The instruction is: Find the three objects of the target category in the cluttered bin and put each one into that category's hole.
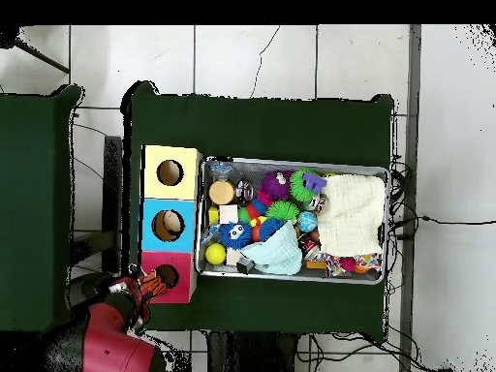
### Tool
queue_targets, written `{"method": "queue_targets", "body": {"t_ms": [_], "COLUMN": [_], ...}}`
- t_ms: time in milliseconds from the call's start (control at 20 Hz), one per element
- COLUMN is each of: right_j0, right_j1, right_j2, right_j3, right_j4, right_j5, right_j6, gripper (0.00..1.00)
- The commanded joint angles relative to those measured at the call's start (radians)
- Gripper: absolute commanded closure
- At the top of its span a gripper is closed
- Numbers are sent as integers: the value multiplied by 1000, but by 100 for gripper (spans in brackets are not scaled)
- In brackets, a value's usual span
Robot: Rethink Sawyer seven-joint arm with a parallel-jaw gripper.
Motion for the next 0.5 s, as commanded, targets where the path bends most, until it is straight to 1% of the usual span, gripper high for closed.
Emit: {"method": "queue_targets", "body": {"t_ms": [50, 400, 500], "right_j0": [22, 22, 15], "right_j1": [-22, -34, -38], "right_j2": [12, -64, -75], "right_j3": [-20, -113, -127], "right_j4": [15, -20, -25], "right_j5": [160, 316, 346], "right_j6": [310, 327, 320], "gripper": [0, 0, 0]}}
